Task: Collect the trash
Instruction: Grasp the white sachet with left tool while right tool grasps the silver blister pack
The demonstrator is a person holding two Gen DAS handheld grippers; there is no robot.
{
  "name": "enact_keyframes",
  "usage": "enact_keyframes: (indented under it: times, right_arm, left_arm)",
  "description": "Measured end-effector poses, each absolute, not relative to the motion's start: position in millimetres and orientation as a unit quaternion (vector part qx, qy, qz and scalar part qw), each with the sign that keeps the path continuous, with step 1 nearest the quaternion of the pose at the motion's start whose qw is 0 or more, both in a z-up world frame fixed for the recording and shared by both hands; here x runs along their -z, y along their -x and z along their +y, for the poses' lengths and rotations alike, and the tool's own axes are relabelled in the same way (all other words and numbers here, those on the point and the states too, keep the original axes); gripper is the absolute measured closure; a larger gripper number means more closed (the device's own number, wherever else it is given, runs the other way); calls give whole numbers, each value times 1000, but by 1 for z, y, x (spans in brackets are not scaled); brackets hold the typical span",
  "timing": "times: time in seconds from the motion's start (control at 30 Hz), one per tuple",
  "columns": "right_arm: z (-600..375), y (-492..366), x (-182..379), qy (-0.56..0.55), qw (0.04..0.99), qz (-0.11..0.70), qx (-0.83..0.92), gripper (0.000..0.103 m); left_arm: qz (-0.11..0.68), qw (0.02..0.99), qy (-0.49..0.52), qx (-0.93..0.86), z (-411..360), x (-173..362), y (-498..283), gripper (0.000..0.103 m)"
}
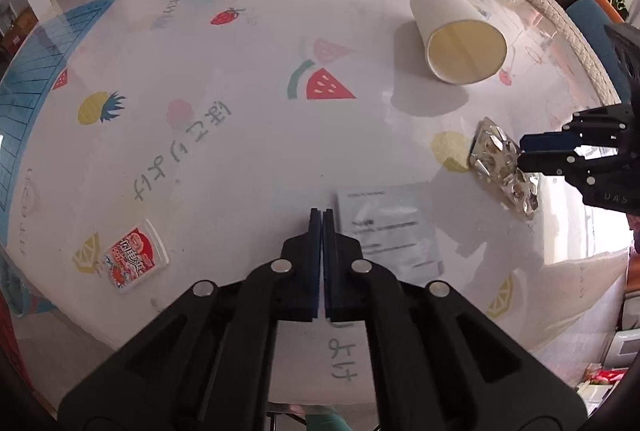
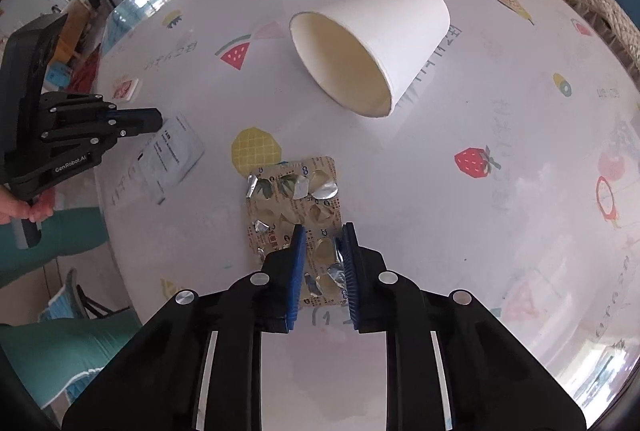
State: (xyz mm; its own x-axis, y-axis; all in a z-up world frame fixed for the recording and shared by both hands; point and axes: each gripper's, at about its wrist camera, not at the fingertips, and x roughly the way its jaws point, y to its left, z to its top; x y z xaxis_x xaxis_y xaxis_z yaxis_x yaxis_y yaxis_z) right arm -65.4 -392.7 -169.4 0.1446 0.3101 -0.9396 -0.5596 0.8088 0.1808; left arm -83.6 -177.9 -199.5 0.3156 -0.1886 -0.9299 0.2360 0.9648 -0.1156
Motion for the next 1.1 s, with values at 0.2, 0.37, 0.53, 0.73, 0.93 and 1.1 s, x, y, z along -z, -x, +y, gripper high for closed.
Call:
enact_keyframes:
  times: [0.2,0.37,0.53,0.73,0.93,1.1]
  right_arm:
    - [-392,68,171,102,739,608,-274,17]
    - [-388,75,168,99,760,590,-253,18]
    - [-370,85,179,119,763,584,-250,16]
    - [-360,99,184,149,783,554,-241,17]
    - [-379,98,178,130,790,556,-225,46]
    - [-380,94,174,124,786,561,-228,46]
  left_arm:
    - [564,814,-41,133,-182,193,91,35]
    - [544,833,-26,96,-174,182,96,8]
    - [550,824,-35,129,-194,190,100,11]
    - [552,819,-68,138,-219,200,105,13]
    - [540,825,-90,138,-233,202,102,24]
    - [539,821,-100,162,-246,196,104,57]
